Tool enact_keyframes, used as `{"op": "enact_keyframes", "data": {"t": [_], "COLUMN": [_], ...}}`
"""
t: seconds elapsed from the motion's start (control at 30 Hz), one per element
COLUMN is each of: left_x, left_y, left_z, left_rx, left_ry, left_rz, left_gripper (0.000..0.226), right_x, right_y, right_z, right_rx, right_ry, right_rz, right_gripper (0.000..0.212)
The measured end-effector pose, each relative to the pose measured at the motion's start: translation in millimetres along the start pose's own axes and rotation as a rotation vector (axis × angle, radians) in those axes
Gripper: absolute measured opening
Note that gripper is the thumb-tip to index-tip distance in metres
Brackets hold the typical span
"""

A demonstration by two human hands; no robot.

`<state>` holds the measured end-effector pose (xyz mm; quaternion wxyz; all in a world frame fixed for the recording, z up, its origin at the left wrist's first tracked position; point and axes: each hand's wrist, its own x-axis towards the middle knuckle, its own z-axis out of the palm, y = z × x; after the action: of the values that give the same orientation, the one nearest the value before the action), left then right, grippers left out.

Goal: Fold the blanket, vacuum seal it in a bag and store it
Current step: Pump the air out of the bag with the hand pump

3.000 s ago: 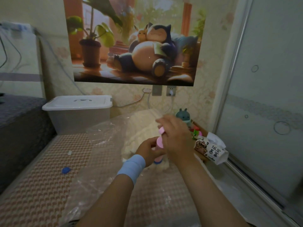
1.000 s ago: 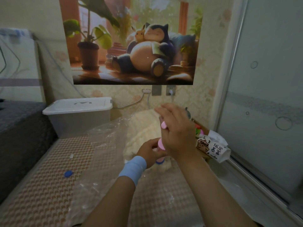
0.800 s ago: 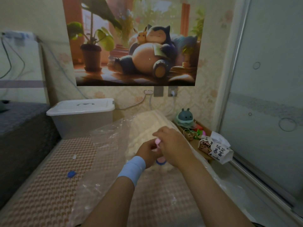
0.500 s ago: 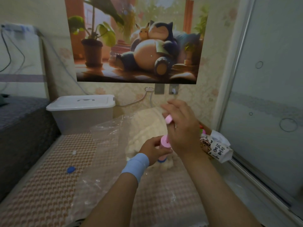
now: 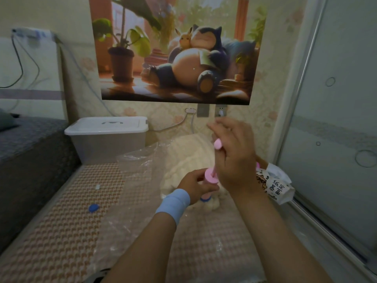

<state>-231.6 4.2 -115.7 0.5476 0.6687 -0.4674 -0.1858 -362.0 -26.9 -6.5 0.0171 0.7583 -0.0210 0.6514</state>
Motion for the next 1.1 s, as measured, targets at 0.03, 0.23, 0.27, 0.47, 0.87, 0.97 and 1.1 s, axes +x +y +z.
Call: {"op": "enact_keyframes", "data": {"t": [0.03, 0.23, 0.27, 0.47, 0.87, 0.97, 1.1], "left_x": [-1.2, -1.4, -1.1, 1.9, -1.2, 0.6, -3.5], "left_y": [0.9, -2.0, -2.1, -0.5, -0.1, 0.3, 2.1], "left_z": [0.8, -7.9, -8.8, -1.6, -7.1, -1.9, 0.8], "left_rx": [0.015, 0.037, 0.010, -0.040, -0.020, -0.038, 0.036], "left_ry": [-0.003, 0.040, 0.036, 0.027, 0.041, 0.037, 0.027], "left_rz": [0.002, -0.060, -0.051, -0.023, -0.028, -0.018, -0.007], "left_gripper": [0.029, 0.021, 0.021, 0.049, 0.029, 0.042, 0.029], "right_x": [-15.4, -53.0, -42.9, 14.7, -4.3, 18.9, -24.6], "right_y": [3.5, 23.2, 19.8, -1.6, 7.1, -1.6, 9.7], "right_z": [5.9, 26.2, 21.6, -9.7, 2.5, -8.9, 11.7], "right_rx": [-0.028, -0.048, -0.005, 0.067, 0.107, 0.091, 0.018], "right_ry": [-0.092, -0.813, -0.734, -0.043, -0.497, -0.136, -0.276], "right_rz": [0.052, 0.270, 0.247, 0.007, 0.164, 0.024, 0.132], "right_gripper": [0.038, 0.037, 0.037, 0.033, 0.036, 0.031, 0.037]}}
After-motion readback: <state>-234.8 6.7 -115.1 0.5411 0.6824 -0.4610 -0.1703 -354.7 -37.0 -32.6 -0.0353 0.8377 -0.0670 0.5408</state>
